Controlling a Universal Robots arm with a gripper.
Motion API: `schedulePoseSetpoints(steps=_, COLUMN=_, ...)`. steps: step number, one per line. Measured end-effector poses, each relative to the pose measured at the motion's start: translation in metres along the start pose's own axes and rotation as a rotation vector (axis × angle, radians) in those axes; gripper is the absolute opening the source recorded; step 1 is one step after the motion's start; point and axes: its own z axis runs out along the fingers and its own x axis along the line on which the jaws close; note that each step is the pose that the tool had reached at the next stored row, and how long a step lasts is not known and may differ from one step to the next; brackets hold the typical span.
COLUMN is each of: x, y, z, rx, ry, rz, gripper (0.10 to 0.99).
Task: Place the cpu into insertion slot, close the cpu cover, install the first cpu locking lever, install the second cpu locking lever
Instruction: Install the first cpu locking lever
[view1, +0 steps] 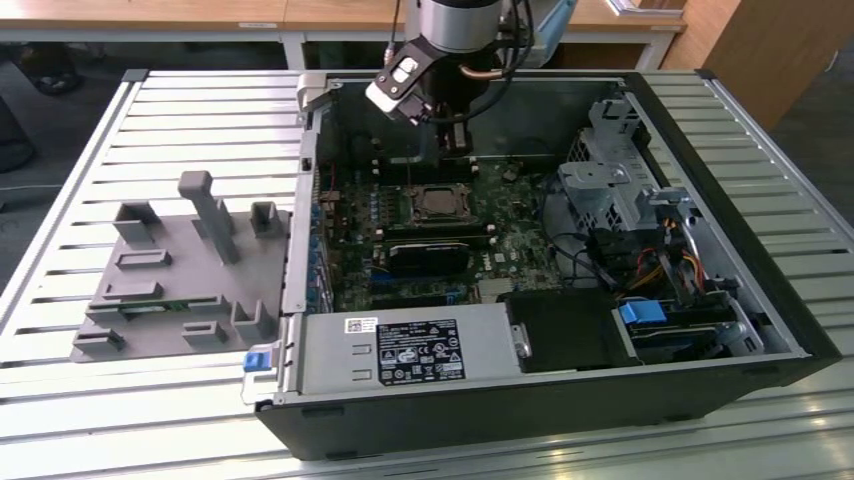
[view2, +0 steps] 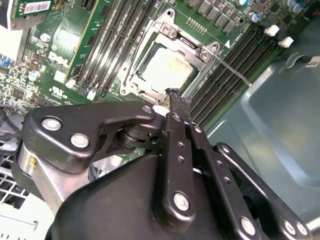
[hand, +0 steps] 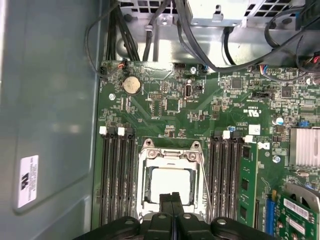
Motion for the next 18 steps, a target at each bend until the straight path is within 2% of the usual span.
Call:
schedulePoseSetpoints(steps=5, x=0.0001, y=0.0001, z=-0.0018, rx=0.002, ry=0.0013, rz=-0.035, gripper=0.106)
schedulePoseSetpoints(steps=18, x=0.0001, y=0.0001, z=-0.0018, rx=0.013, ry=0.0092, rz=-0.272, gripper=0.106)
